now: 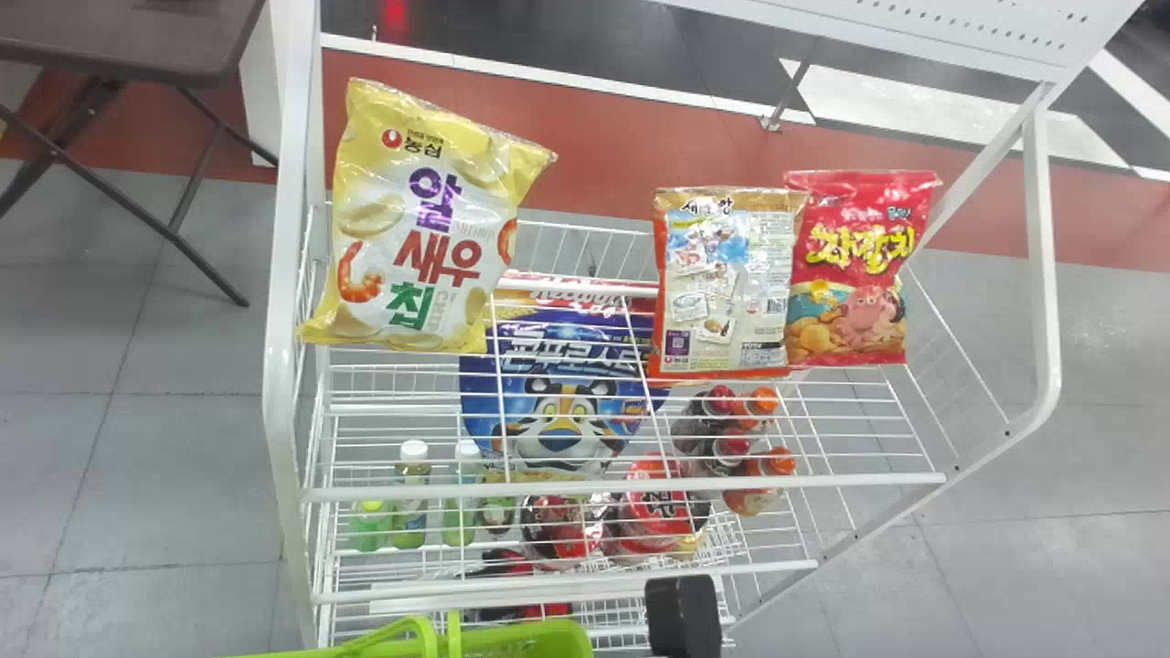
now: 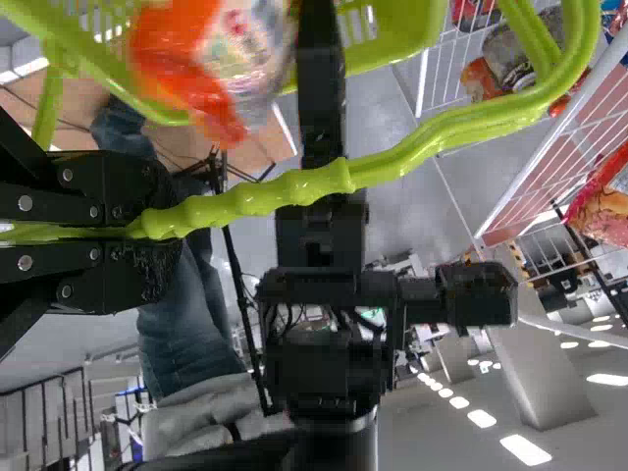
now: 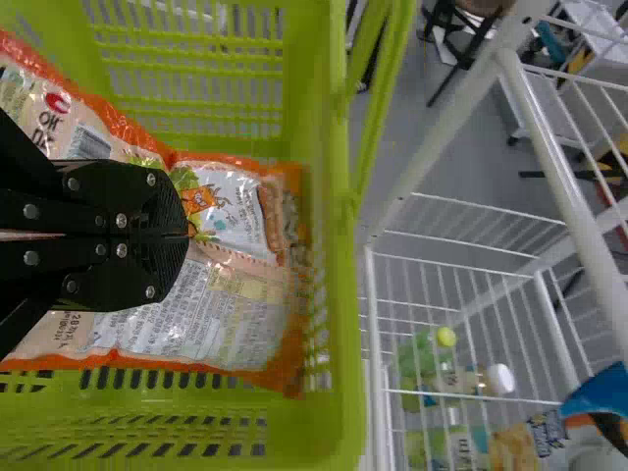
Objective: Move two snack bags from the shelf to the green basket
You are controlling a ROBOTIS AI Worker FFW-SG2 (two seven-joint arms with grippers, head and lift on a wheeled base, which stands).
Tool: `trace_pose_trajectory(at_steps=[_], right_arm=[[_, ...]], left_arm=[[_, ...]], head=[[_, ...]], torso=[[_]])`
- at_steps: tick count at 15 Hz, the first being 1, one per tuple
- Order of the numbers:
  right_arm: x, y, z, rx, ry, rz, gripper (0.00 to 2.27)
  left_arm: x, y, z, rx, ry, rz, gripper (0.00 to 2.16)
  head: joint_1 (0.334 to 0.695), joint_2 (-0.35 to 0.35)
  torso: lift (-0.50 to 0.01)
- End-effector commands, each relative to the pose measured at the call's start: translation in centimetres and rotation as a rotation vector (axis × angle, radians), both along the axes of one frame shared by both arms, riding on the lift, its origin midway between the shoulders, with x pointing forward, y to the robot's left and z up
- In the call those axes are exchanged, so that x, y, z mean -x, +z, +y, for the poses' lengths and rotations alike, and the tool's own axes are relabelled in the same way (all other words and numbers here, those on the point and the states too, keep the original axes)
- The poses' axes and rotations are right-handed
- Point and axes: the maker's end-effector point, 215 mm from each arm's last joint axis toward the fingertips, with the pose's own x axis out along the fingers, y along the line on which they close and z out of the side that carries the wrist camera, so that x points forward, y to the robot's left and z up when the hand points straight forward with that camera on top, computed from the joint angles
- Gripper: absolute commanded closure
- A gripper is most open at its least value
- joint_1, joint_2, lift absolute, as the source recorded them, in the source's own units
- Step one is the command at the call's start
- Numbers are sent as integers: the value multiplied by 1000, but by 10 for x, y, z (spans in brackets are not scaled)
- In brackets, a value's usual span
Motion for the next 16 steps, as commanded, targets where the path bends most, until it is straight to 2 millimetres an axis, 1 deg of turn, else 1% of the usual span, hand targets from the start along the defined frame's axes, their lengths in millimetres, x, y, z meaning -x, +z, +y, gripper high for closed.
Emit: trace_pose_trajectory(at_steps=[1, 2, 3, 4, 5, 6, 7, 8, 9, 10, 11, 12, 13, 14, 15, 16], right_arm=[[7, -11, -3, 17, 17, 45, 944], [15, -10, -5, 25, 34, 67, 60], [24, -5, -8, 33, 52, 96, -2], [41, 2, -10, 32, 77, 147, -2], [44, 13, -15, 32, 79, 150, 53], [43, 23, -20, 34, 74, 134, 63], [38, 28, -26, 45, 64, 115, 66], [32, 32, -35, 54, 45, 102, 66], [22, 37, -44, 62, 23, 75, 66], [8, 43, -53, 63, -7, 40, 70], [-16, 54, -65, 70, -48, -38, 70], [-46, 69, -78, 81, -92, -139, 76], [-86, 91, -97, 110, -143, -286, 80], [-118, 112, -116, 154, -188, -424, 83], [-148, 136, -134, 192, -225, -564, 83], [-173, 164, -152, 226, -261, -703, 83]], left_arm=[[1, 0, 1, -4, -2, 9, 2074], [0, 0, 1, -4, -2, 9, 2074], [0, -1, 1, -8, -3, 13, 2074], [0, 0, 1, -7, -4, 12, 2074], [-1, 0, 0, -6, -5, 10, 2074], [0, 0, 0, -7, -6, 13, 2078], [0, 0, 0, -7, -6, 13, 2074], [1, 0, 0, -6, -8, 15, 2074], [1, 1, 0, -5, -9, 14, 2074], [2, 2, 1, -5, -9, 12, 2078], [4, 2, 1, -7, -9, 15, 2074], [4, 2, 1, -6, -9, 15, 2078], [5, 1, 1, -8, -10, 18, 2074], [7, 2, 0, -7, -13, 20, 2074], [7, 2, 0, -6, -16, 20, 2078], [7, 1, 0, -7, -15, 20, 2074]], head=[[695, -350], [695, -350], [695, -350], [695, -350], [695, -350], [695, -350], [695, -350], [695, -350], [695, -350], [695, -350], [695, -350], [695, -350], [695, -350], [695, -350], [695, -350], [695, -350]], torso=[[-16], [-16], [-16], [-16], [-16], [-16], [-16], [-16], [-16], [-16], [-16], [-16], [-16], [-16], [-16], [-16]])
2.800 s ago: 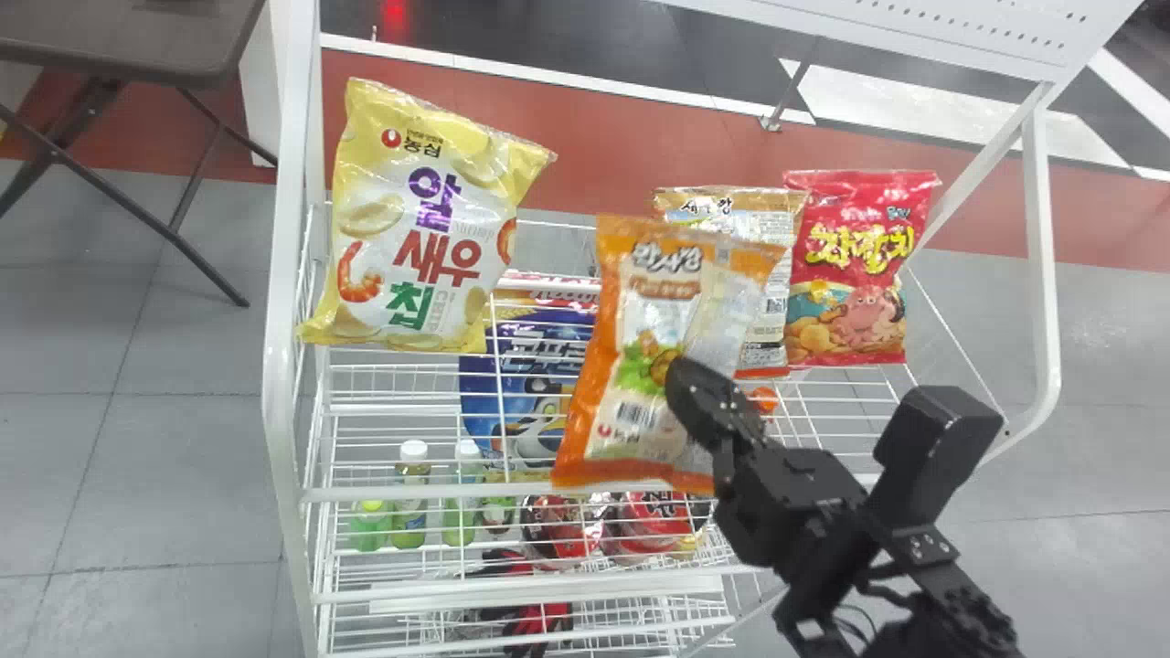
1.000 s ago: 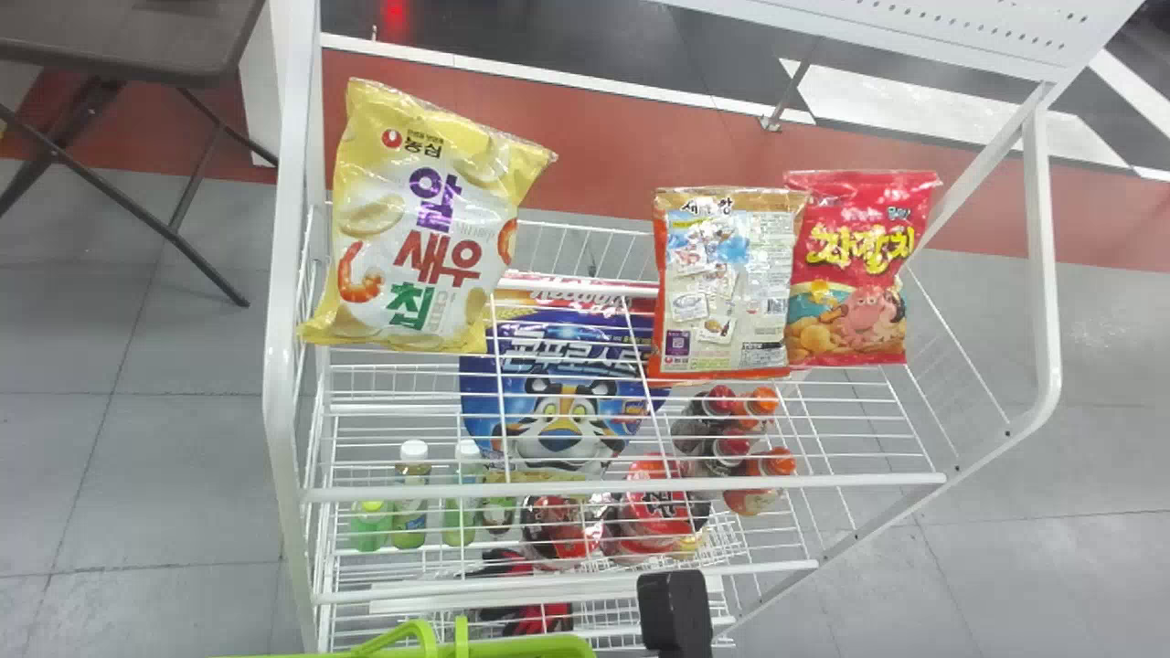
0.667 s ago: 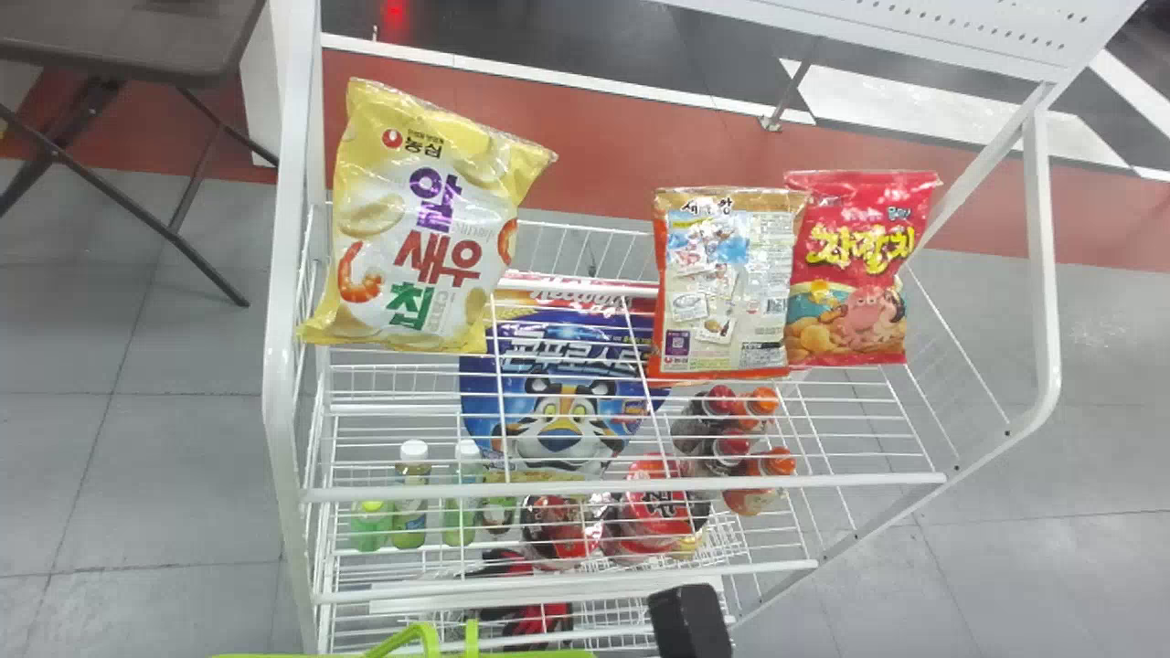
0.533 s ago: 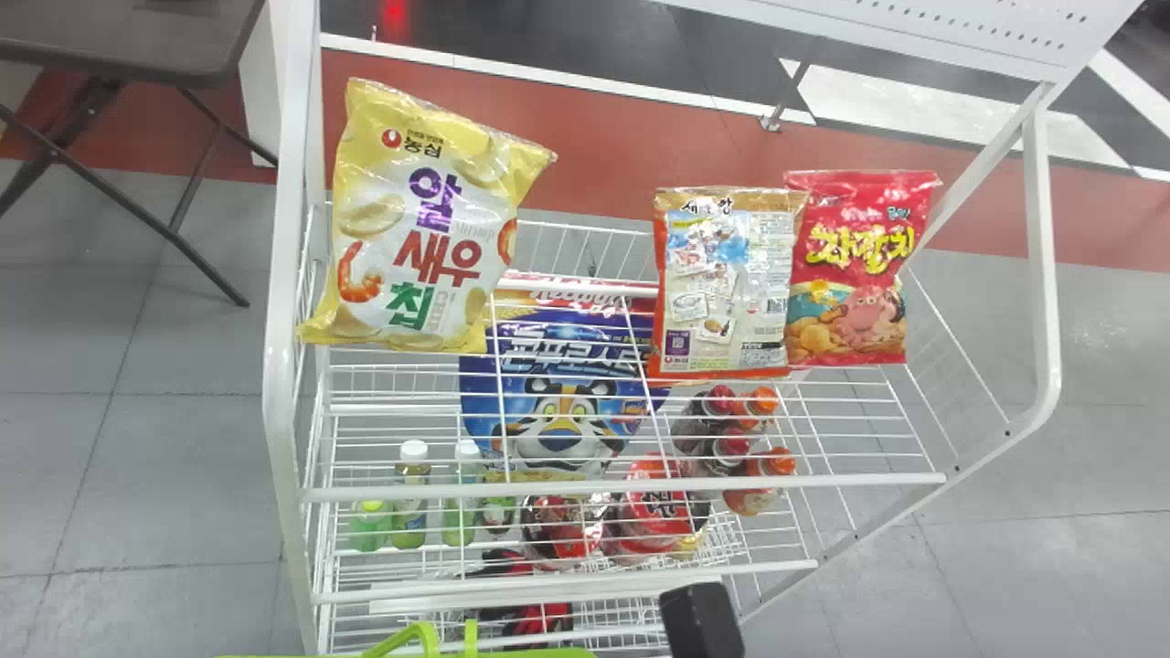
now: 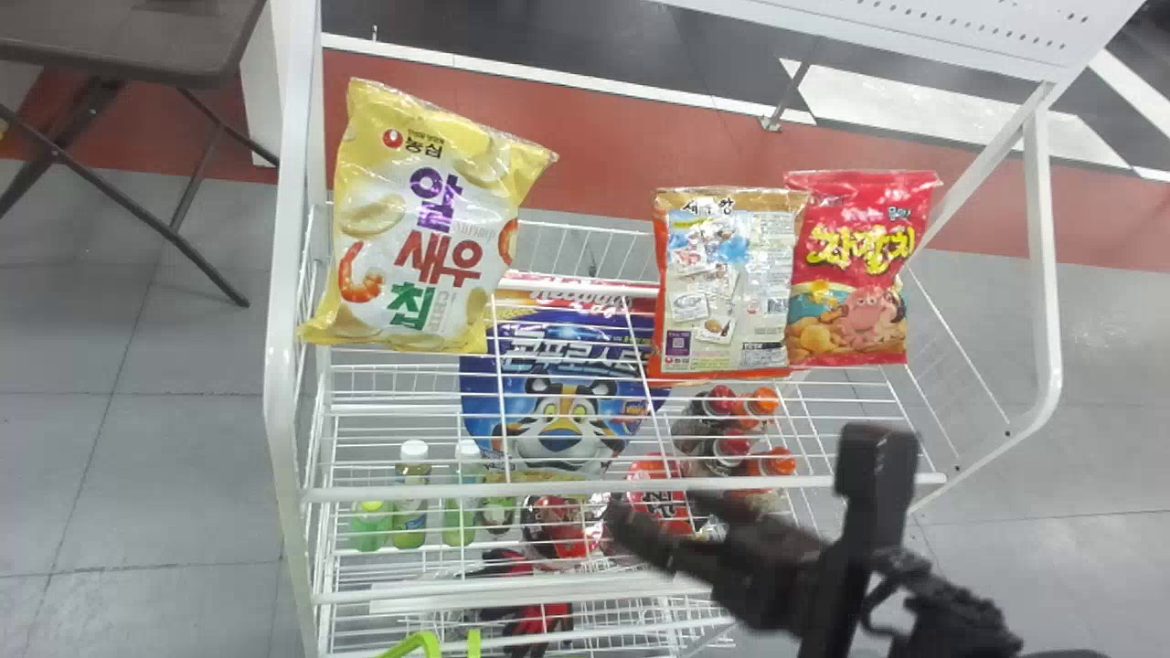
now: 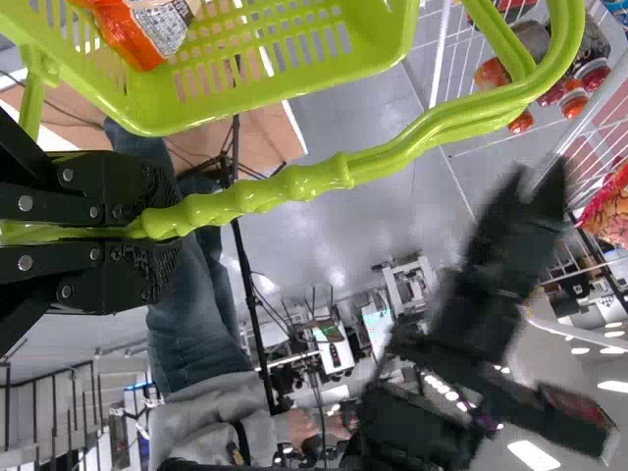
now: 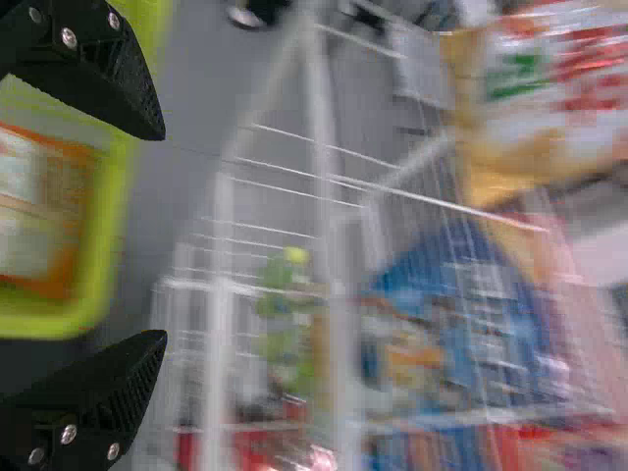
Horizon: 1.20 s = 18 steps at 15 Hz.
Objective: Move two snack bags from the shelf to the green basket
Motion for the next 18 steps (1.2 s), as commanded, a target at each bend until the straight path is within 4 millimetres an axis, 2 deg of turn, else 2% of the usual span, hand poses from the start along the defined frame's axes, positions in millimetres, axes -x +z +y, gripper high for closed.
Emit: trace_pose_trajectory(at_steps=[1, 2, 4, 6, 7, 13, 16, 18], right_arm=[[-56, 68, -43, 110, -81, -341, 83], [-66, 78, -55, 136, -100, -389, 83], [-88, 84, -75, 153, -128, -450, 83], [-106, 103, -91, 185, -162, -589, 83], [-114, 102, -94, 204, -165, -618, 83], [-164, 68, -120, 269, -190, -589, 83], [-180, 50, -130, 280, -197, -558, 83], [-189, 37, -129, 300, -186, -540, 83]], left_arm=[[1, -1, 0, -2, -4, 2, 2078], [2, 1, 0, 4, -6, 3, 2074], [7, -1, 1, 1, -8, 13, 2074], [10, -2, 1, -2, -8, 17, 2074], [11, -3, 1, -4, -9, 20, 2074], [17, -6, -3, -22, -23, 19, 2078], [16, -8, -2, -27, -22, 21, 2074], [14, -10, -2, -31, -20, 21, 2074]], head=[[695, -350], [695, -350], [695, -350], [695, -350], [695, -350], [695, -350], [695, -350], [695, -350]], torso=[[-16], [-16], [-16], [-16], [-16], [-16], [-16], [-16]])
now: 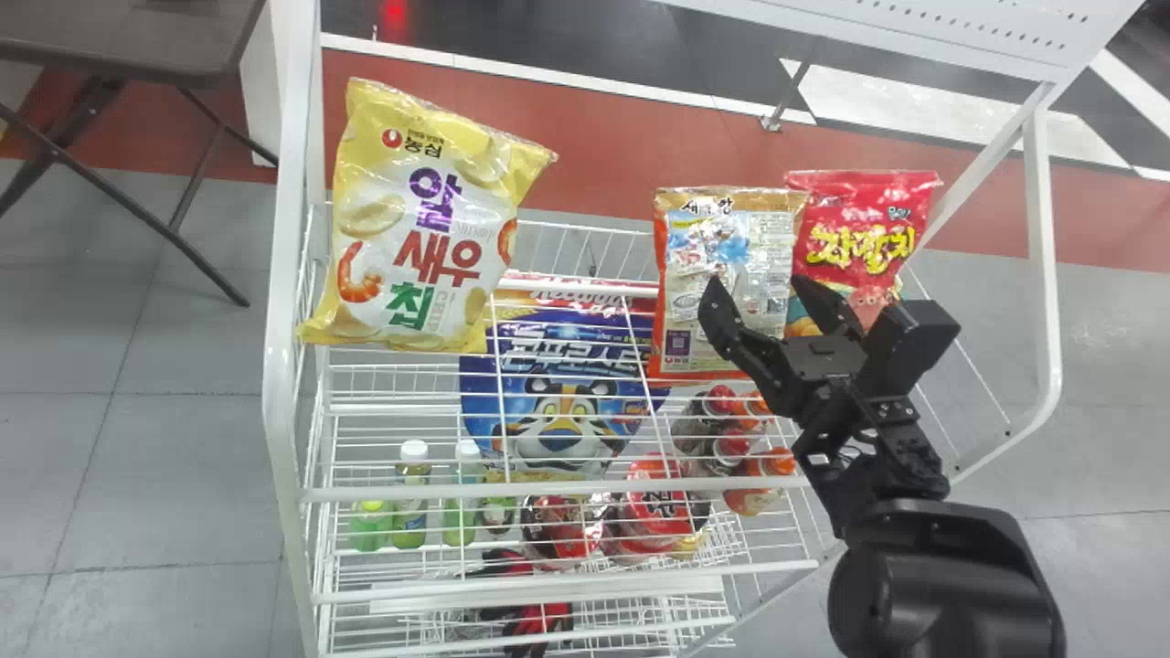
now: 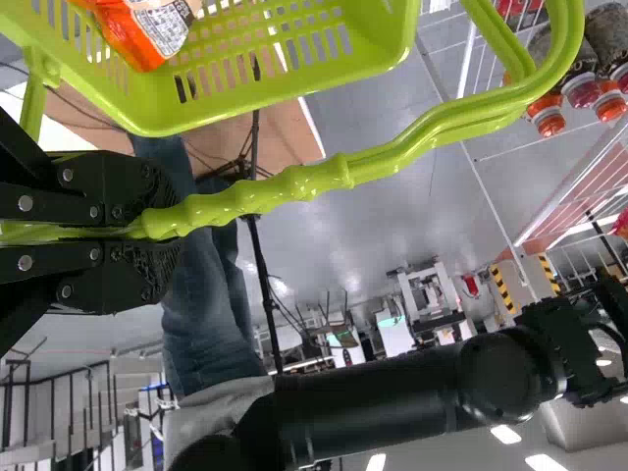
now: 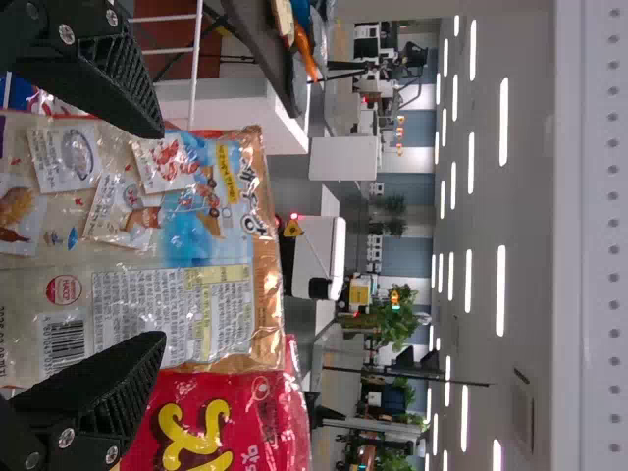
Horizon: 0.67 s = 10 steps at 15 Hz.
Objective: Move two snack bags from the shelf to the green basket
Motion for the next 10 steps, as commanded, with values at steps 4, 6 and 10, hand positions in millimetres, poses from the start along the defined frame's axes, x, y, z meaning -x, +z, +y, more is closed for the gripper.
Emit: trace_pose_trajectory(at_steps=[4, 6, 10], right_arm=[[-28, -36, -4, 25, -7, 70, 87], [-32, -43, -1, 43, 6, 90, 542], [-24, -43, 21, 48, 53, 94, 2243]], left_arm=[[-4, -3, 4, -10, 7, 1, 2078], [-6, -4, 4, -12, 8, -1, 2074], [-9, -8, 3, -25, 5, 13, 2074]], head=[[695, -350], [695, -350], [695, -350]], torso=[[-16], [-16], [-16]])
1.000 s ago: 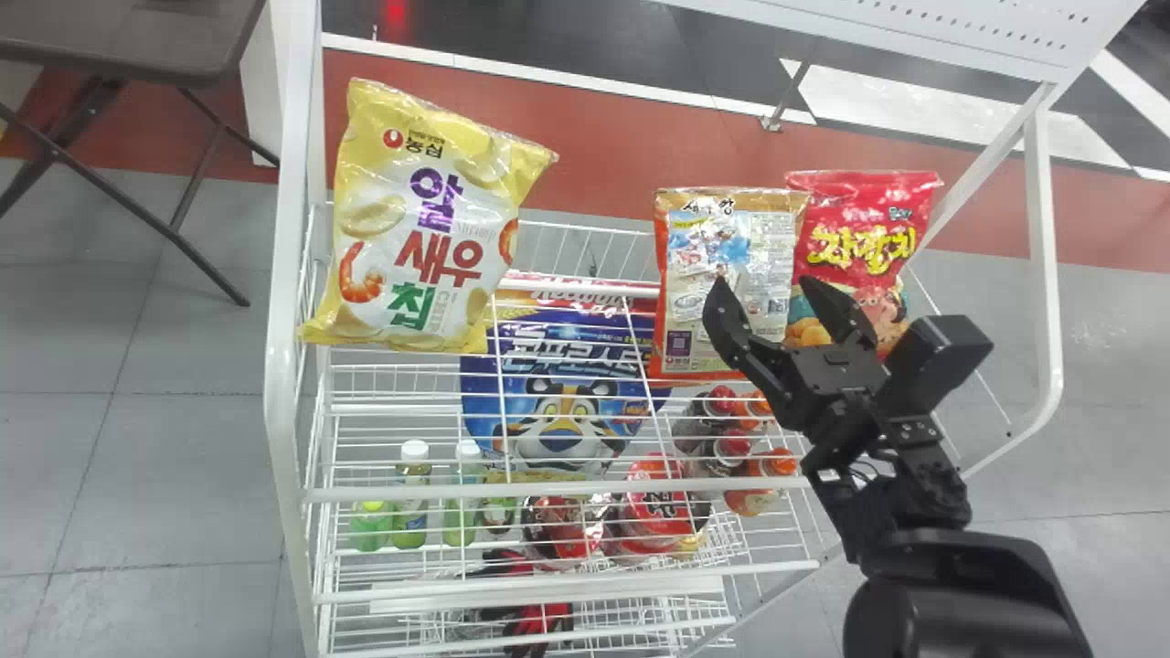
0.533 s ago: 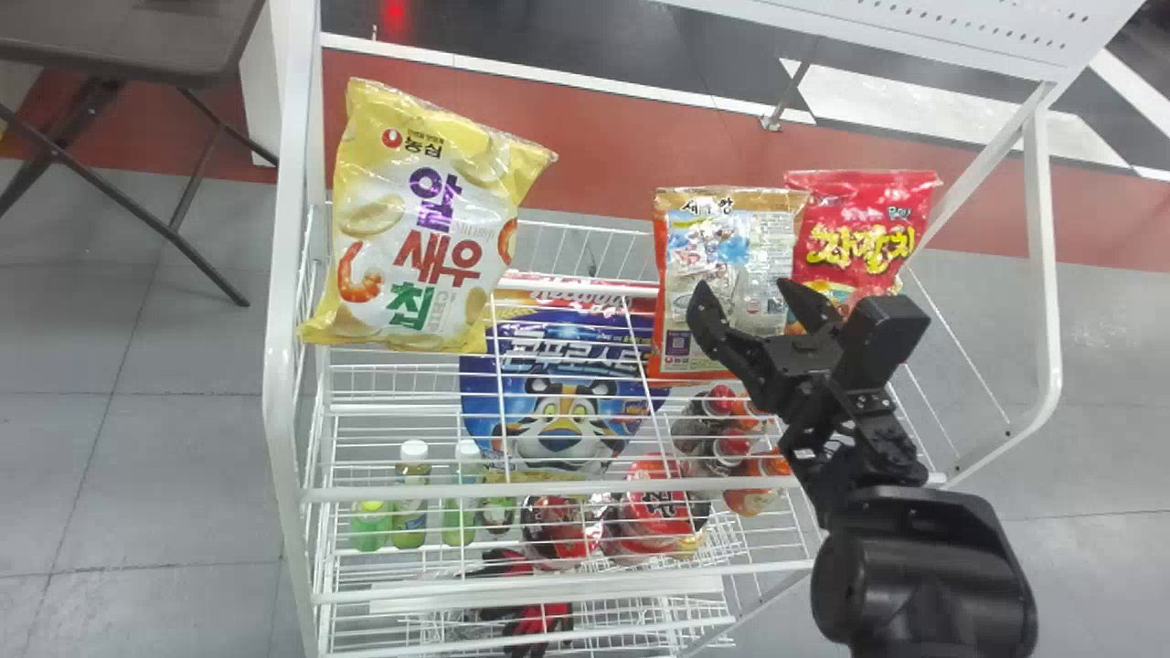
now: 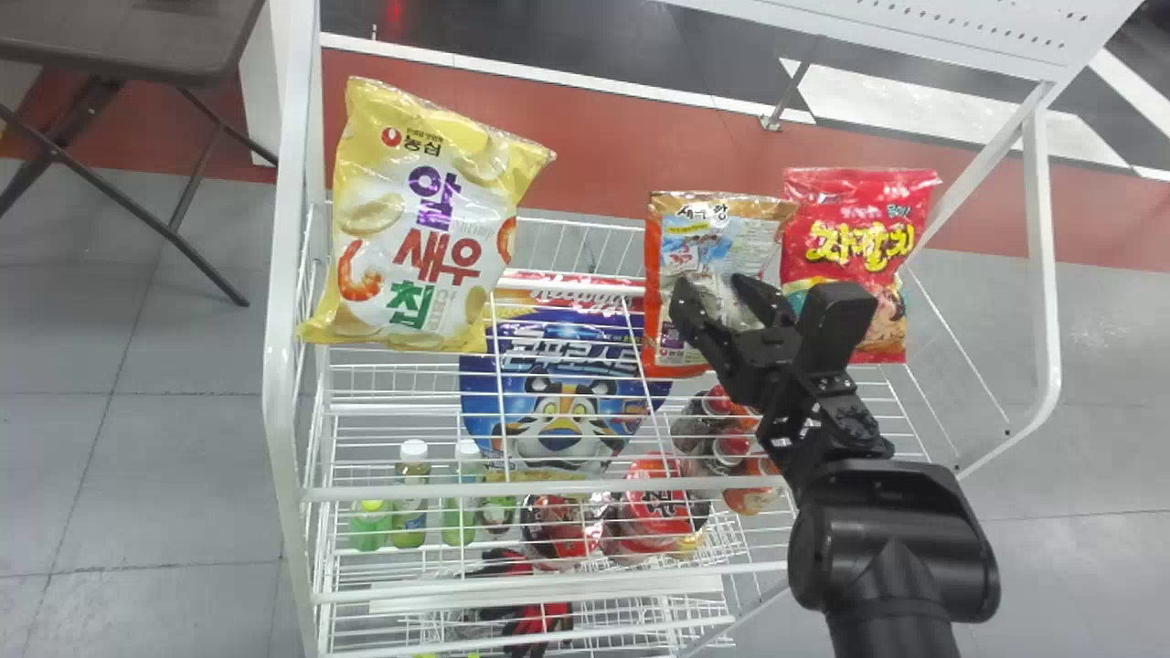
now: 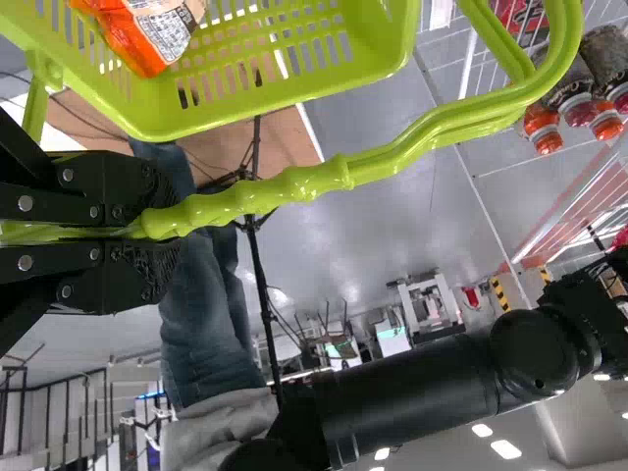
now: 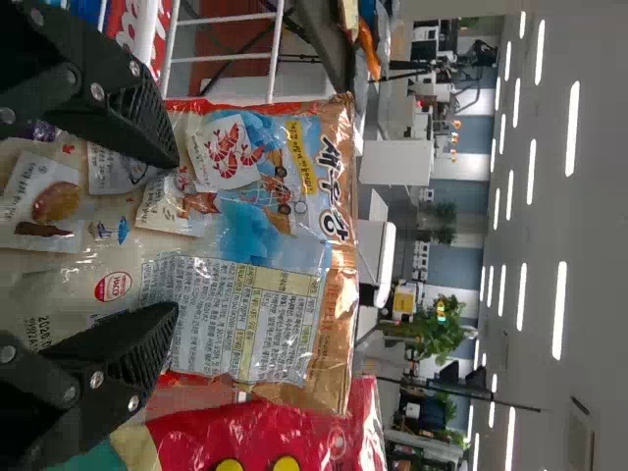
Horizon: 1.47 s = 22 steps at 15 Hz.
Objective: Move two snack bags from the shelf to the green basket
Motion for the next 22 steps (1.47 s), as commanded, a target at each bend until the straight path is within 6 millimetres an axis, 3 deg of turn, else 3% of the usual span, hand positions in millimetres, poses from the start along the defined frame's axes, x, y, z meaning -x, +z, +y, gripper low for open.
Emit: trace_pose_trajectory(at_steps=[1, 5, 10, 13, 17, 22], right_arm=[[7, 8, 6, -2, 13, -12, 2243], [19, 25, 12, -15, 28, -42, 2243], [35, 32, 21, -49, 34, 7, 2243], [70, 67, 33, -94, 57, -11, 2243], [112, 102, 28, -124, 55, -2, 2243], [165, 79, 8, -180, 10, 197, 2246]], left_arm=[[-1, -1, 0, -4, -5, 9, 2074], [-4, 0, 0, -5, -7, 6, 2074], [-7, 1, 0, -3, -6, 4, 2074], [-7, 2, 2, -3, -7, 5, 2074], [-7, 5, 0, 3, -7, 1, 2074], [-9, 7, -2, 9, -5, -5, 2074]], head=[[695, -350], [695, -350], [695, -350], [695, -350], [695, -350], [695, -350]], torso=[[-16], [-16], [-16], [-16], [-16], [-16]])
